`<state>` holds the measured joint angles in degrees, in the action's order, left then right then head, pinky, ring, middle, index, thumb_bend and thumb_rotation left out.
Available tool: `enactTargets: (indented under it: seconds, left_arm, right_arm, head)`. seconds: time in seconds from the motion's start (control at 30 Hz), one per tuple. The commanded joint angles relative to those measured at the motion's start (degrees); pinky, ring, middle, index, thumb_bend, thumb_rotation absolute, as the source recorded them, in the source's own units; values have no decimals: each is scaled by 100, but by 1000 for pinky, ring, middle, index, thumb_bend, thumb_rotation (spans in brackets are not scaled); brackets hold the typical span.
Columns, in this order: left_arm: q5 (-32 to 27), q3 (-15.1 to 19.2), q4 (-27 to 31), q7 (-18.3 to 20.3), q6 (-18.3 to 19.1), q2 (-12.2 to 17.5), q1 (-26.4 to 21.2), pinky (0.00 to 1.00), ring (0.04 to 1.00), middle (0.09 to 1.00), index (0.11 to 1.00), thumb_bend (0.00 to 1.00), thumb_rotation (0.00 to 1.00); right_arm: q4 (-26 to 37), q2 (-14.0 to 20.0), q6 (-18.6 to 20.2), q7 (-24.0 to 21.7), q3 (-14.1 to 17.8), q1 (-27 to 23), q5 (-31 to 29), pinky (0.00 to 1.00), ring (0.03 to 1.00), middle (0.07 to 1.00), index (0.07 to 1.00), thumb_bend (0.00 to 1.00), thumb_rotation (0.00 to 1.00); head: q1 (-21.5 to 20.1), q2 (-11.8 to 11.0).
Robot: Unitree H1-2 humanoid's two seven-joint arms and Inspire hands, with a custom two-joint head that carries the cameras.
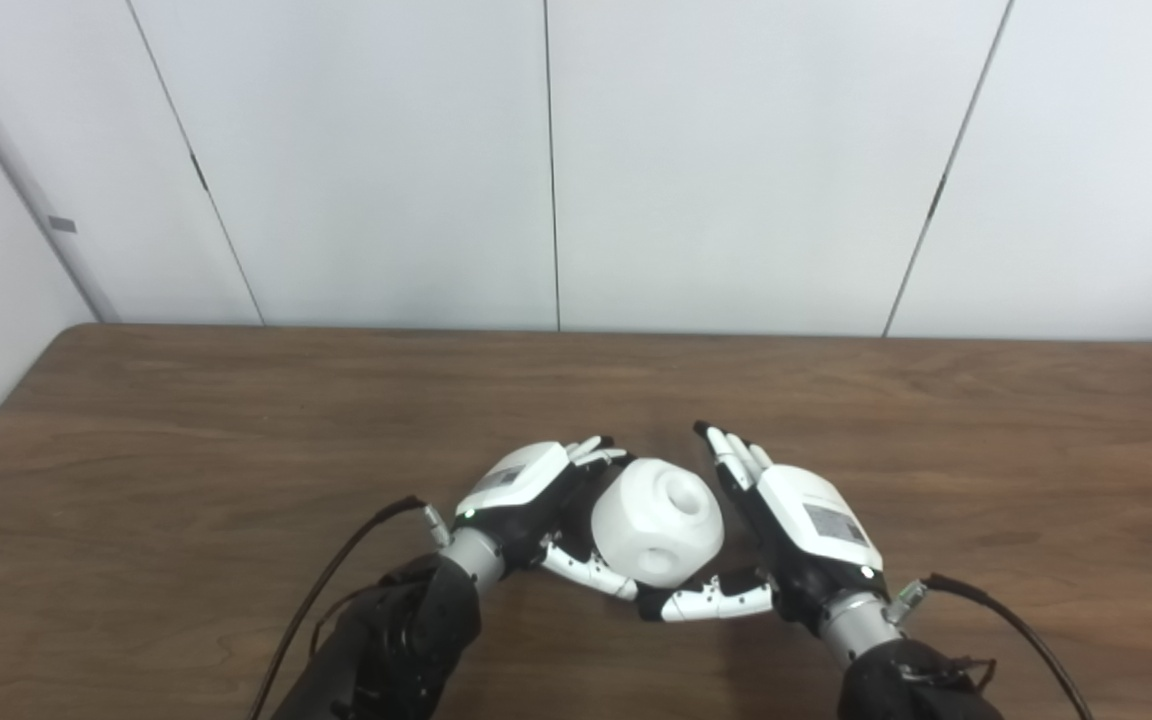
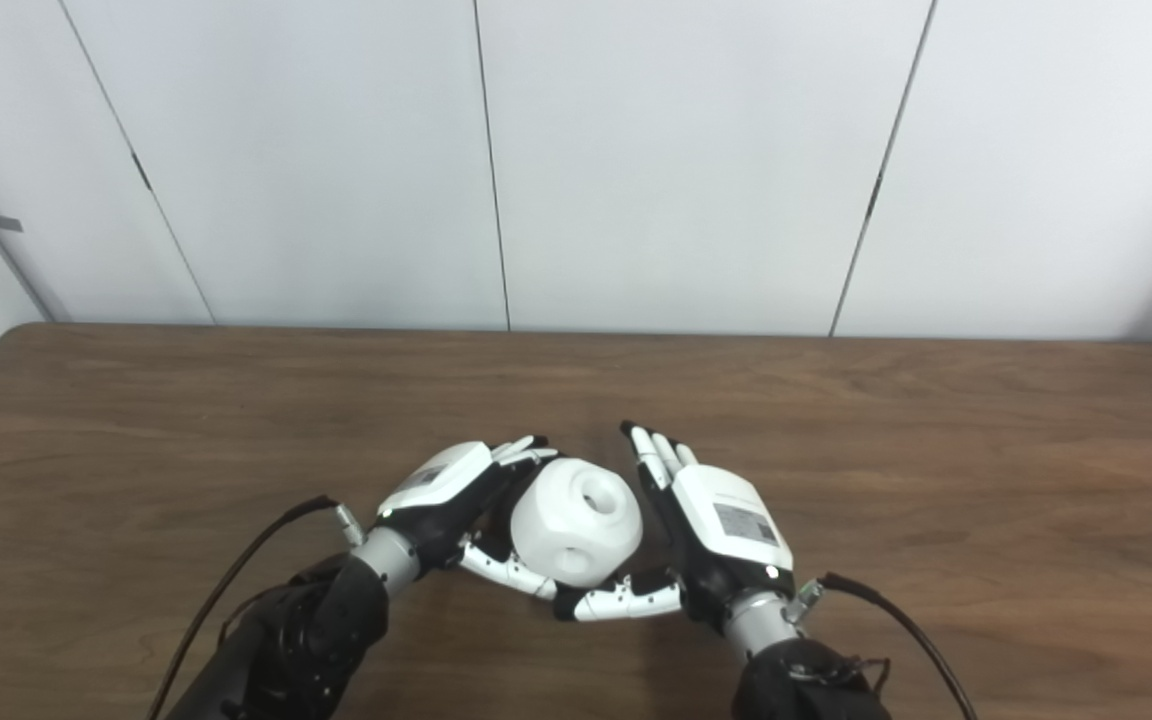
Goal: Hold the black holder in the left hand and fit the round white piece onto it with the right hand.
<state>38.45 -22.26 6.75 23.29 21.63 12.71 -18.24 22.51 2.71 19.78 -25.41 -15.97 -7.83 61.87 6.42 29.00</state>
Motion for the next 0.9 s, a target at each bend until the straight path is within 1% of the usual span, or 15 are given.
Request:
enactTargets:
  seconds: [0.0, 0.17, 0.27, 0.43, 0.7, 0.87]
  left_arm:
    - [-17, 40, 29, 101, 170, 111, -11, 1000, 1000, 1000, 906, 1000, 365]
    - [4, 22, 26, 111, 204, 111, -17, 1000, 1000, 1000, 912, 1000, 372]
    - [-24, 43, 17, 66, 178, 88, 1, 1000, 1000, 1000, 907, 1000, 361]
    - [5, 13, -9, 24, 118, 103, 5, 1000, 1000, 1000, 904, 1000, 376]
    - [-39, 25, -26, 46, 127, 104, -8, 1000, 1000, 1000, 904, 1000, 368]
    - [-15, 11, -6, 95, 179, 131, -18, 1000, 1000, 1000, 903, 1000, 368]
  right_arm:
    - [233, -21, -32, 122, 33, -188, -30, 746, 1000, 1000, 1000, 1000, 530]
    - [224, -16, -15, 130, 48, -200, -49, 740, 1000, 1000, 1000, 1000, 541]
    - [233, -28, -17, 151, 56, -205, -79, 741, 1000, 1000, 1000, 1000, 540]
    - [245, -55, -65, 203, 42, -220, -164, 740, 1000, 1000, 1000, 1000, 531]
    - [282, -48, -43, 211, 6, -265, -170, 745, 1000, 1000, 1000, 1000, 547]
    - [303, -38, -29, 195, 17, -282, -183, 742, 1000, 1000, 1000, 1000, 540]
  head:
    - [5, 8]
    - [38, -15]
    - [38, -15]
    - [34, -24]
    - [24, -49]
    - [21, -55]
